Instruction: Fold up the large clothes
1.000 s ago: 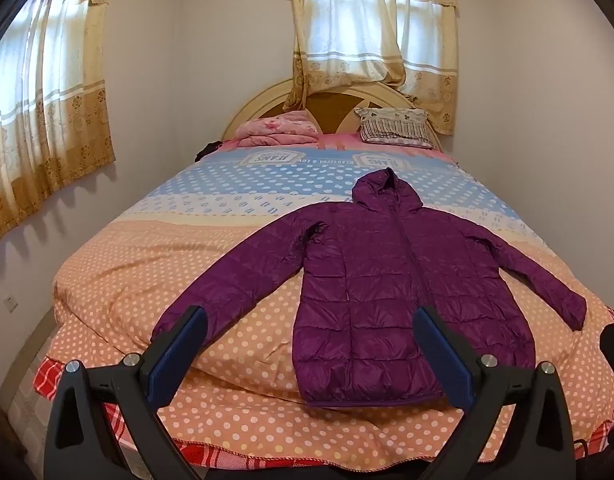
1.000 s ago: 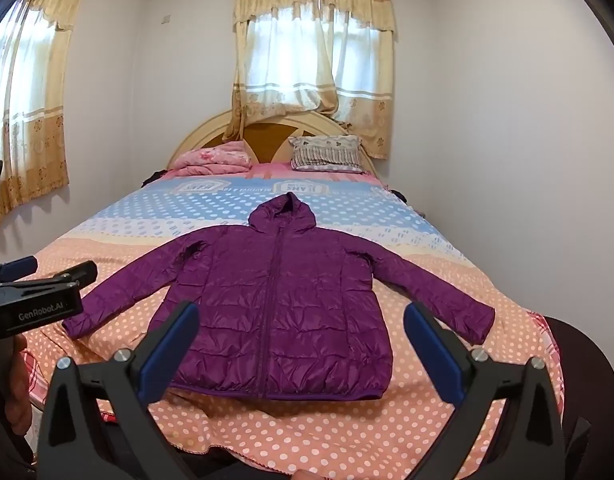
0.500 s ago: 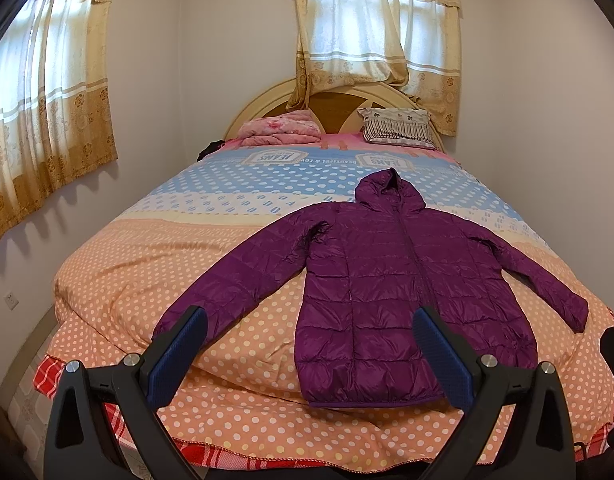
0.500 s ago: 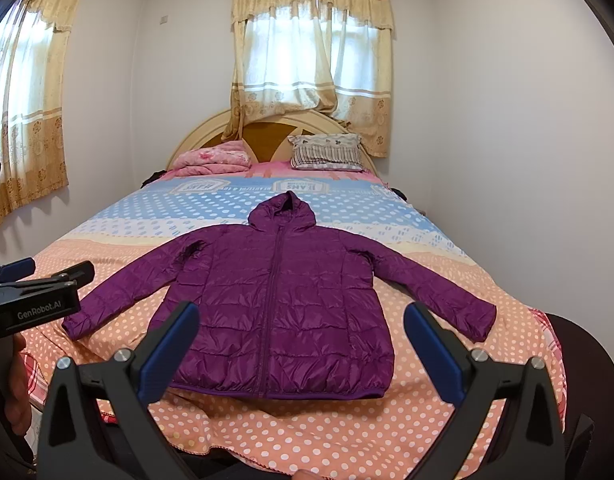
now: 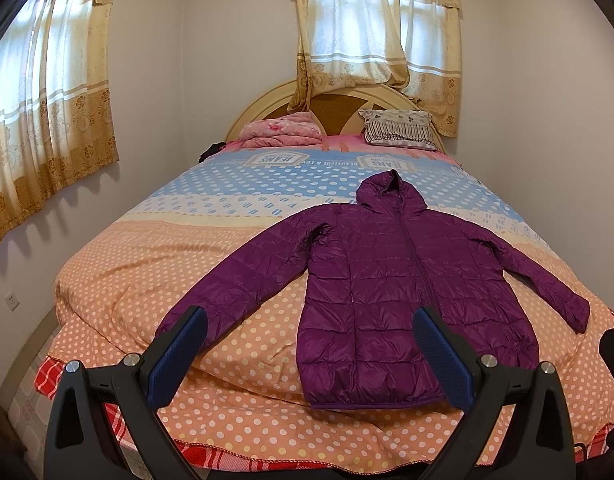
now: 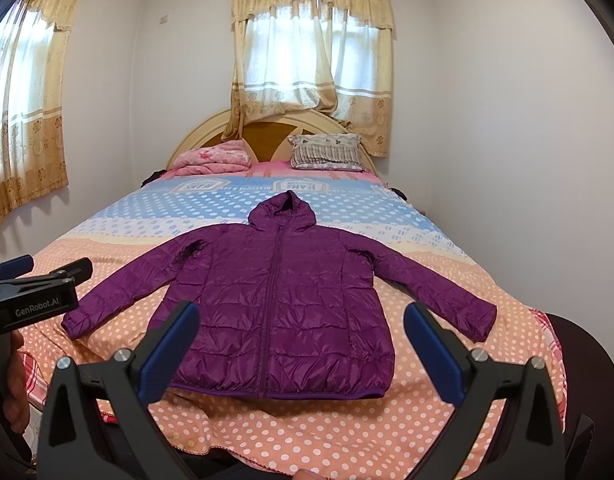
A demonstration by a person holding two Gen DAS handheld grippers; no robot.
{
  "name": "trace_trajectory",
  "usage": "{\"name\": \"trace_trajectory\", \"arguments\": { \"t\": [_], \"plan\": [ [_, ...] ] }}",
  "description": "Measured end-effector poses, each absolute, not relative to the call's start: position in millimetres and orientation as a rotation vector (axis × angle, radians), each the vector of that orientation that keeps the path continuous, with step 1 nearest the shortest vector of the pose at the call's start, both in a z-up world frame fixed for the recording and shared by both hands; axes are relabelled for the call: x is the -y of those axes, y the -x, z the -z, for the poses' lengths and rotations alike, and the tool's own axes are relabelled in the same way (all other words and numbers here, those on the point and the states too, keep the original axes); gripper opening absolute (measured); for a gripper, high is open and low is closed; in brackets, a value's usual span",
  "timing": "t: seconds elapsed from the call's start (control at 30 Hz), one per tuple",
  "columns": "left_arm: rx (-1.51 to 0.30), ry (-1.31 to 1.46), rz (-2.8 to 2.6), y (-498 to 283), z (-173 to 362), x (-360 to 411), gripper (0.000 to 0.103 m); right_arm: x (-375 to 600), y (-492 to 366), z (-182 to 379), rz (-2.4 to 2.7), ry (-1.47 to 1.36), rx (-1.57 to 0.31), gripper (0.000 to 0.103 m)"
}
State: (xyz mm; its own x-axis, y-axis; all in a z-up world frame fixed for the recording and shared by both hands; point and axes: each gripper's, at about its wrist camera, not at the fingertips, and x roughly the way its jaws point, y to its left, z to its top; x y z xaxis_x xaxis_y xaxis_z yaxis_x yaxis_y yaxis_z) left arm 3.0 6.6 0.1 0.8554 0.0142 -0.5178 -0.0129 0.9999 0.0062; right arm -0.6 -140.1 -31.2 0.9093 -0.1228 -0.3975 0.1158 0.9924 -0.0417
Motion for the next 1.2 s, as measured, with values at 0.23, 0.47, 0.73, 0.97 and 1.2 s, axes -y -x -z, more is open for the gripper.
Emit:
{"name": "trace_trajectory", "arguments": {
  "t": [0.23,0.47,0.73,0.97,1.2],
  "plan": [
    [-0.543,-0.004,-0.016,-3.7,0.2,-6.5,0.102,139.0,0.0,31.1,0.125,0.019,-0.413,0.103],
    [-0.542,-0.002,-0.018,-3.6,0.3,-7.0,0.102,138.7,-0.1,32.3,0.125,0.018,-0.414,0.103],
    [-0.541,0.002,-0.021,-5.6,1.3,-7.6,0.102,138.4,-0.5,32.1,0.125,0.018,-0.415,0.103],
    [-0.540,0.003,-0.022,-5.8,1.7,-7.8,0.102,138.5,-0.1,34.4,0.124,0.018,-0.417,0.103],
    [-0.540,0.003,-0.022,-5.5,1.9,-8.0,0.102,138.2,-0.7,34.2,0.124,0.018,-0.421,0.103]
  ]
}}
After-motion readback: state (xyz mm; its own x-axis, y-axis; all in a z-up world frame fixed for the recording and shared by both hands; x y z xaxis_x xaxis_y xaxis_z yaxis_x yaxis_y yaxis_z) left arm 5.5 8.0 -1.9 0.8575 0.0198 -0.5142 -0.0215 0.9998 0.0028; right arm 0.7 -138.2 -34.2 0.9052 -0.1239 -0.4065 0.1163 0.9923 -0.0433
